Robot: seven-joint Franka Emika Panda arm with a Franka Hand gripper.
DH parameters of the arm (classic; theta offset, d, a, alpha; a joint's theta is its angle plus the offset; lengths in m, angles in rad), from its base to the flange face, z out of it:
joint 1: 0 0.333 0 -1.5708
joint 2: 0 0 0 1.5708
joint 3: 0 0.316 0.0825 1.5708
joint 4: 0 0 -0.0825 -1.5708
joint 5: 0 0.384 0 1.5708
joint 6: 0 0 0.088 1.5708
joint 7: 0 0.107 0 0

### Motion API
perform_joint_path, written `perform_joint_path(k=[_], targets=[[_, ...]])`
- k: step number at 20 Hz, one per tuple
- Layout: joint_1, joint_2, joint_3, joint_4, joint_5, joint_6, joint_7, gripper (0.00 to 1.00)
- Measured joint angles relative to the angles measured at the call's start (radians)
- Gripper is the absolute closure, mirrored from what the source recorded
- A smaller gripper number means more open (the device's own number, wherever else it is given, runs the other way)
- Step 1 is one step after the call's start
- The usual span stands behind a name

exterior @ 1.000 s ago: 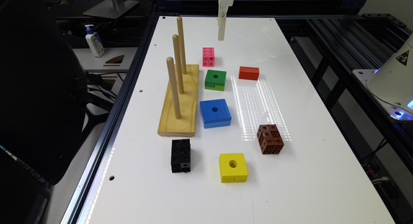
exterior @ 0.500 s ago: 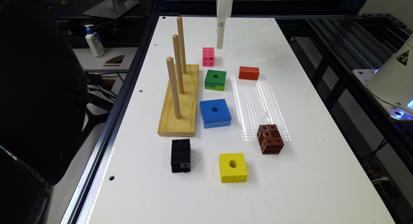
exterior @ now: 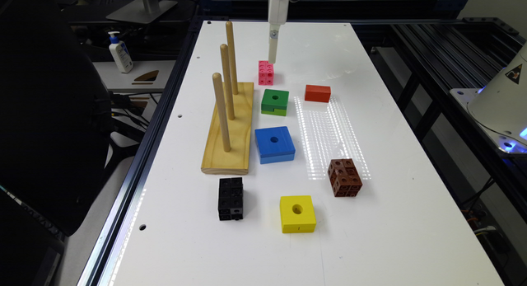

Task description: Pick up pink block.

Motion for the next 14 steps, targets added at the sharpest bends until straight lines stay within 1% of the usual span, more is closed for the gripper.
perform_joint_path(k=[3,5,7,11,14], targets=[[0.0,0.027,0.002,0.029,0.0,0.0,0.0,0.0],[0.0,0.037,0.003,0.038,0.0,-0.001,0.0,0.0],[0.0,0.049,0.003,0.04,0.0,0.001,0.0,0.0],[0.0,0.081,0.003,0.045,0.0,0.018,0.0,0.0],[0.0,0.093,0.003,0.053,0.0,0.019,0.0,0.0]])
